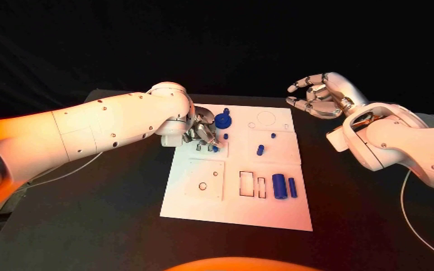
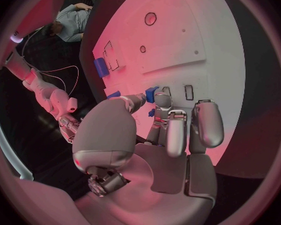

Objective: Assemble the parts on the task board

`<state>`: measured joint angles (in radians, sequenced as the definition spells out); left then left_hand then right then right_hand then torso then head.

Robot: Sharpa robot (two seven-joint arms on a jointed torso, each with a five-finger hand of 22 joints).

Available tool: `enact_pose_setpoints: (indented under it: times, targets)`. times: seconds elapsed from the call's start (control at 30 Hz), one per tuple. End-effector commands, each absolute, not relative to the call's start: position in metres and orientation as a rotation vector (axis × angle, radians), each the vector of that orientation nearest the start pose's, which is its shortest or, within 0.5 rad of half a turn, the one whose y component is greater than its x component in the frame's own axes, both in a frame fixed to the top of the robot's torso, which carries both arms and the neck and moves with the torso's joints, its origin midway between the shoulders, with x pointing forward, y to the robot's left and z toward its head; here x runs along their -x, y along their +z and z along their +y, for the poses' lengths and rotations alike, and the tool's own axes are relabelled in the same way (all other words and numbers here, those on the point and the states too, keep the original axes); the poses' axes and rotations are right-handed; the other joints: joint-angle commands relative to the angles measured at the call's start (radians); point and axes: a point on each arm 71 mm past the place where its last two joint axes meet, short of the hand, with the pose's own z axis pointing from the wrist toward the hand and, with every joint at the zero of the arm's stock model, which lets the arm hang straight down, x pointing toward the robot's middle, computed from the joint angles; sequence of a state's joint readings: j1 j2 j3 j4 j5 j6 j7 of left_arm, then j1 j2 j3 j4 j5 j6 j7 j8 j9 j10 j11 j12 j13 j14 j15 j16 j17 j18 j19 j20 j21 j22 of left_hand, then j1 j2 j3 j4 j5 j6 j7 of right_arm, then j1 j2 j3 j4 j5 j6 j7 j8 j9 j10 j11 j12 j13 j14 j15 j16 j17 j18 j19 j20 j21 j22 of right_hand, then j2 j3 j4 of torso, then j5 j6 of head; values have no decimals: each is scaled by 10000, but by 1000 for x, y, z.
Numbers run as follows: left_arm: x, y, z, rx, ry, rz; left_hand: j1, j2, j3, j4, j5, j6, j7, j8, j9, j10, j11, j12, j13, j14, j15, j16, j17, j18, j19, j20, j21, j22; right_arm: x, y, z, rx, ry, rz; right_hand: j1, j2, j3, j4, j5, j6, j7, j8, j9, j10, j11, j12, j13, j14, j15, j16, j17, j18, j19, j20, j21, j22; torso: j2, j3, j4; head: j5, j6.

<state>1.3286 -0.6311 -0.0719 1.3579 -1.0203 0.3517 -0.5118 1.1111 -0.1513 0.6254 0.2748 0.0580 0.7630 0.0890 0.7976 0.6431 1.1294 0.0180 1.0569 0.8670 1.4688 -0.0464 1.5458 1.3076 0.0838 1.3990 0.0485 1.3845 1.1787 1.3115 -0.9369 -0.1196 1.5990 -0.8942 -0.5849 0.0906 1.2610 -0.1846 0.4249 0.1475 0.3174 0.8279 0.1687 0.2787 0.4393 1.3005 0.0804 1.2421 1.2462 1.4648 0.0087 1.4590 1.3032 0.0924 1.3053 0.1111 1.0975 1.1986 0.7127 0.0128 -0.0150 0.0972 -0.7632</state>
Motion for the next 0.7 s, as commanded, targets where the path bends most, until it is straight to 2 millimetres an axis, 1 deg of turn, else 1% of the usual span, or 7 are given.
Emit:
enact_pose_setpoints:
  times: [0.03, 0.13, 0.37, 0.5, 0.63, 0.67, 0.7]
  targets:
    - [-510, -191, 151, -269, -4521, 24516, 202, -45, 577, -214, -2, -49, -83, 57, 91, -28, -96, 36, -31, 897, -81, -42, 2298, -56, -22, -64, 38, 16, -483, -142, -234, -3304, 9186, 14540, 0, -122, 62, 24, 55, -53, -40, 36, 11, -19, -32, -25, -4, 369, -61, -38, -7, 176, -26, -29, -56, -8, 5, -4, -7, 5, -8]
    - [-511, -191, 150, -265, -4523, 24514, 318, -137, 1416, -670, 5, -107, -93, 101, 242, -46, -108, -6, -75, 896, -90, -42, 2300, -57, -27, -79, 36, 23, -483, -142, -234, -3303, 9188, 14544, 1, -122, 68, 25, 79, -52, -41, 43, 12, -8, -33, -15, 4, 371, -62, -37, -2, 175, -22, -31, -56, -7, 1, -2, -9, -1, -22]
    - [-511, -192, 150, -287, -4517, 24558, 278, -233, 1740, -920, 7, -120, -103, 131, 322, -40, -115, -12, -85, 897, -92, -42, 2301, -61, -24, -76, 42, 40, -482, -142, -234, -3301, 9194, 14554, 1, -122, 68, 25, 79, -52, -41, 43, 12, -8, -33, -15, 4, 371, -62, -37, -2, 175, -22, -31, -56, -7, 4, -2, -10, -7, -32]
    - [-511, -192, 151, -251, -4515, 24558, 246, -278, 2119, -1193, 88, -145, -96, 132, 388, -70, -124, -54, -125, 901, -93, -30, 2315, -62, -22, -81, 47, 56, -482, -142, -234, -3302, 9194, 14558, -1, -118, 74, 29, 105, -50, -41, 51, 13, 1, -35, -6, 9, 369, -63, -45, -14, 177, -26, -32, -73, -18, -3, -1, -1, -11, -40]
    - [-512, -192, 153, -94, -4587, 24536, 117, -390, 2514, -1550, 523, -152, -102, 166, 491, -67, -122, -82, -154, 907, -99, -18, 2329, -64, -17, -83, 55, 75, -482, -142, -234, -3309, 9195, 14559, -1, -118, 74, 29, 105, -50, -41, 51, 13, 1, -35, -6, 9, 369, -63, -45, -14, 177, -26, -32, -73, -18, -1, 1, 3, -11, -38]
    - [-512, -192, 153, 26, -4659, 24505, 73, -418, 2576, -1624, 755, -141, -104, 182, 519, -53, -126, -81, -152, 914, -103, -3, 2346, -66, -11, -86, 61, 89, -482, -142, -234, -3310, 9198, 14557, -1, -118, 74, 29, 105, -50, -41, 51, 13, 1, -35, -6, 9, 369, -63, -45, -14, 177, -26, -32, -73, -18, 0, 1, 3, -9, -41]
    - [-512, -192, 153, 112, -4716, 24488, 33, -450, 2667, -1764, 1146, -132, -109, 210, 567, -32, -135, -84, -152, 924, -112, 19, 2370, -70, 2, -90, 74, 113, -482, -142, -235, -3311, 9199, 14555, -6, -118, 78, 34, 123, -48, -43, 58, 14, 2, -34, -8, 5, 369, -64, -46, -14, 175, -19, -33, -67, -12, 3, 2, 2, -4, -38]
